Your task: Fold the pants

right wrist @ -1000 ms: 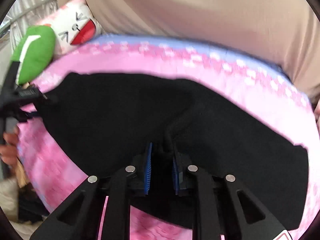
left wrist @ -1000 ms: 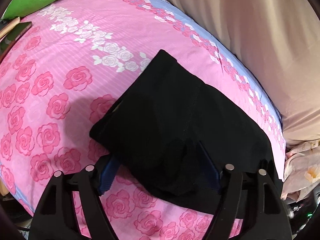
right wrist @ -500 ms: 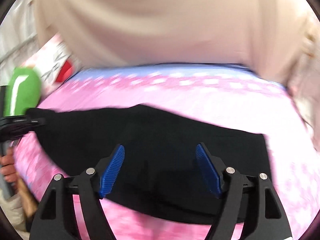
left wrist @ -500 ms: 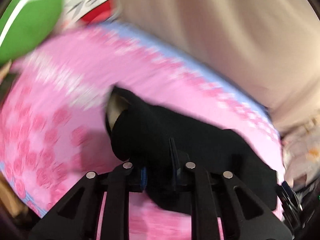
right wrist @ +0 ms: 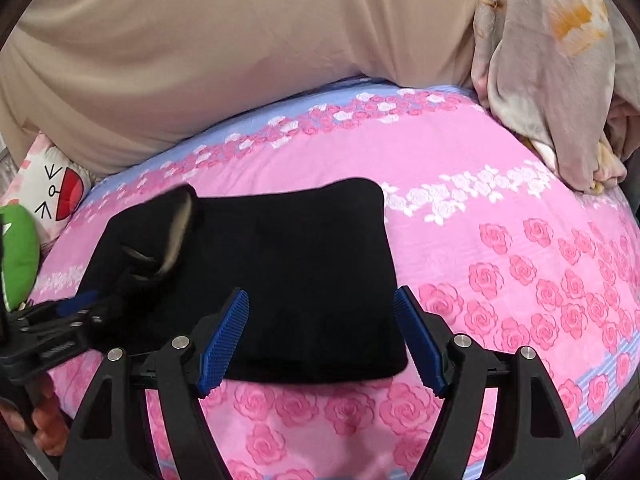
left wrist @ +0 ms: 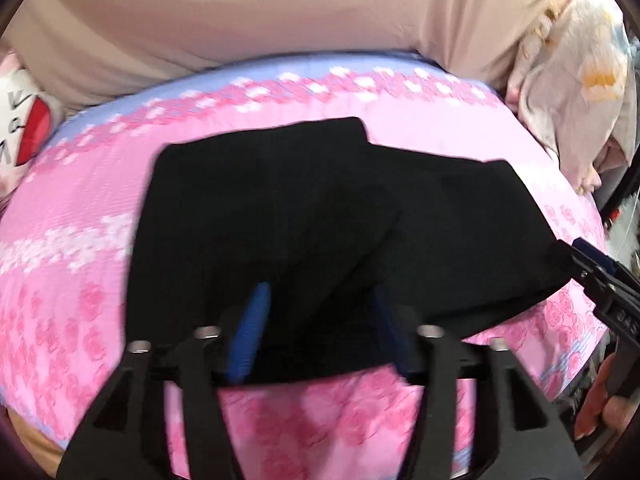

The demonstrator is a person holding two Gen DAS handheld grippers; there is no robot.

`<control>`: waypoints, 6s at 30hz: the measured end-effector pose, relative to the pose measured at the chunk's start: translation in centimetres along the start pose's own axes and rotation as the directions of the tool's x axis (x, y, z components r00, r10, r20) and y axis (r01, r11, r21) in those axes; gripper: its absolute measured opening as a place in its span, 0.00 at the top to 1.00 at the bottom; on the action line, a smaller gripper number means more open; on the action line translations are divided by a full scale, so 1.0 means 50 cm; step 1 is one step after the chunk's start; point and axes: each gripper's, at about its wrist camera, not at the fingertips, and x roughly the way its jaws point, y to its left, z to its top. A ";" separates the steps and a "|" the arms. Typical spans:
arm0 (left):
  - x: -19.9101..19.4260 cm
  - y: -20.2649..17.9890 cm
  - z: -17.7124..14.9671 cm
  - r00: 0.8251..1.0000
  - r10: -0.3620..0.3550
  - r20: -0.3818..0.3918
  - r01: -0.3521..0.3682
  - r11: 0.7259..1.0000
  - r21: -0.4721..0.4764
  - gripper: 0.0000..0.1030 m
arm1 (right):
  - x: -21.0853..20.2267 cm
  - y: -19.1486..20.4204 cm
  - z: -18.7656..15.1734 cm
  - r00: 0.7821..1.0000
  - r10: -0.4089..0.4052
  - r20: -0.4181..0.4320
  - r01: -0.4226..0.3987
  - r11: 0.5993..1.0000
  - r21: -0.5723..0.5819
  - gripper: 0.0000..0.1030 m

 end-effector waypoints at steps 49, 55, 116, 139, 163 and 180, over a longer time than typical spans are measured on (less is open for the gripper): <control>-0.036 0.199 -0.003 0.988 0.150 0.029 -0.143 0.976 -0.164 0.11 | 0.042 -0.010 0.052 0.988 0.146 -0.050 -0.141 0.985 0.100 0.35; -0.036 0.167 0.001 0.989 0.147 0.020 -0.143 0.980 -0.139 0.10 | 0.051 0.015 0.029 0.957 0.262 -0.123 -0.252 0.964 0.089 0.35; 0.009 0.161 -0.009 0.996 0.067 -0.056 -0.074 0.987 -0.144 0.09 | 0.108 0.046 0.028 0.990 -0.071 -0.124 0.053 0.989 -0.141 0.56; 0.086 0.076 0.018 0.981 -0.155 -0.115 0.136 0.978 -0.155 0.05 | 0.063 -0.091 0.021 0.994 0.045 -0.095 -0.036 0.995 0.090 0.11; -0.027 0.254 -0.085 0.997 -0.027 -0.068 0.016 0.989 -0.146 0.39 | 0.025 0.130 -0.041 0.980 0.160 -0.120 -0.156 0.987 0.038 0.36; -0.021 0.224 -0.050 0.972 0.229 0.045 -0.224 0.970 -0.091 0.17 | 0.085 0.278 0.083 0.990 0.112 -0.084 -0.125 0.976 -0.181 0.89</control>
